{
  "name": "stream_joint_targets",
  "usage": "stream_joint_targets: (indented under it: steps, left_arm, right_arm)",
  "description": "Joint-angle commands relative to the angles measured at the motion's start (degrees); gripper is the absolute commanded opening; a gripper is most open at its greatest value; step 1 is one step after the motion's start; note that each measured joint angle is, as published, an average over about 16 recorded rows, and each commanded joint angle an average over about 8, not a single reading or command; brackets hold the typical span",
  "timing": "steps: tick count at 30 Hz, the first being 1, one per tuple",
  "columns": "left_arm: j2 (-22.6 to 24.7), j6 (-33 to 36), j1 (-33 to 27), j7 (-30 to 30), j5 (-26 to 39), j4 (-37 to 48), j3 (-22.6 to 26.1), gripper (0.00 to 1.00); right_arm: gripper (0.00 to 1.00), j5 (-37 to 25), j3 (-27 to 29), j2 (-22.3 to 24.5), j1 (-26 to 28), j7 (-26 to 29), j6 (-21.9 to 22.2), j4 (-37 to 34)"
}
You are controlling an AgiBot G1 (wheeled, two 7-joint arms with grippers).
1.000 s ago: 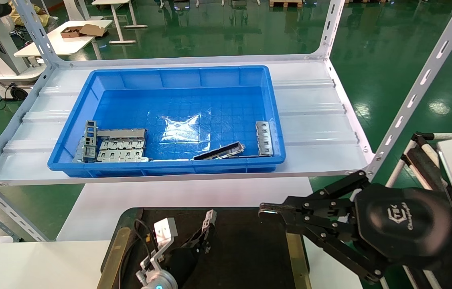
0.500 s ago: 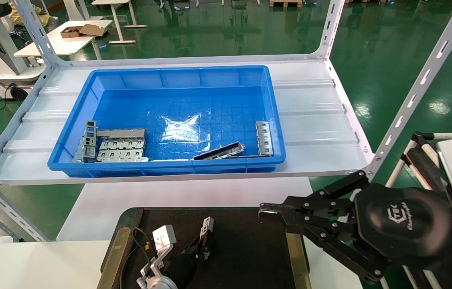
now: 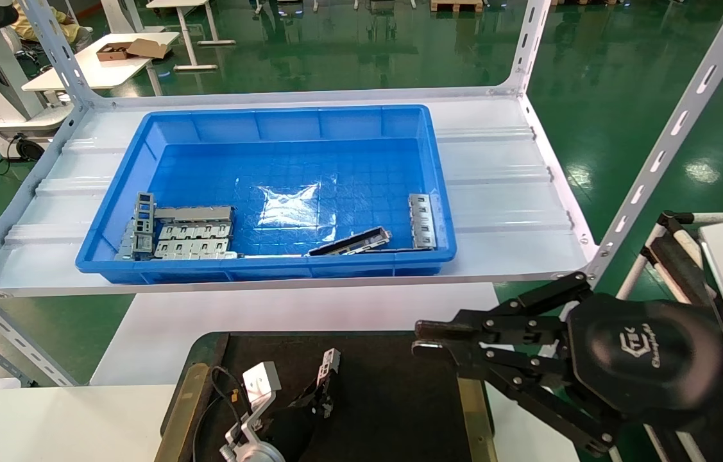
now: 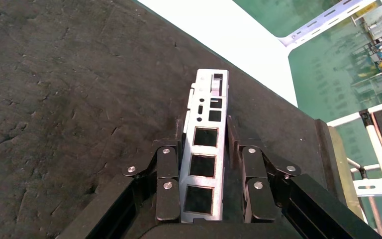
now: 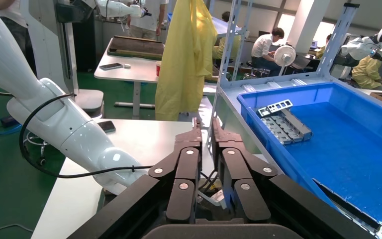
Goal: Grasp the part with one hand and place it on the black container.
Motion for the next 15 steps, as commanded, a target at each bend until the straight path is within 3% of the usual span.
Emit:
stream_joint_targets:
  steps: [1,15]
  left_arm:
    - [0.00,-0.49,-0.16,0.39,-1.06,-0.04,0.67,1.00]
    - [-1.48,-3.59,-2.50,5.38,-8.92,-3.39,6.05,1.00]
  right_arm:
    - [1.00,0.00,0.00,0.00,0.00,0.00,0.00,0.00]
    - [1.00,0.01,-0.02,0.01,0.00,-0.01,0.01,0.00]
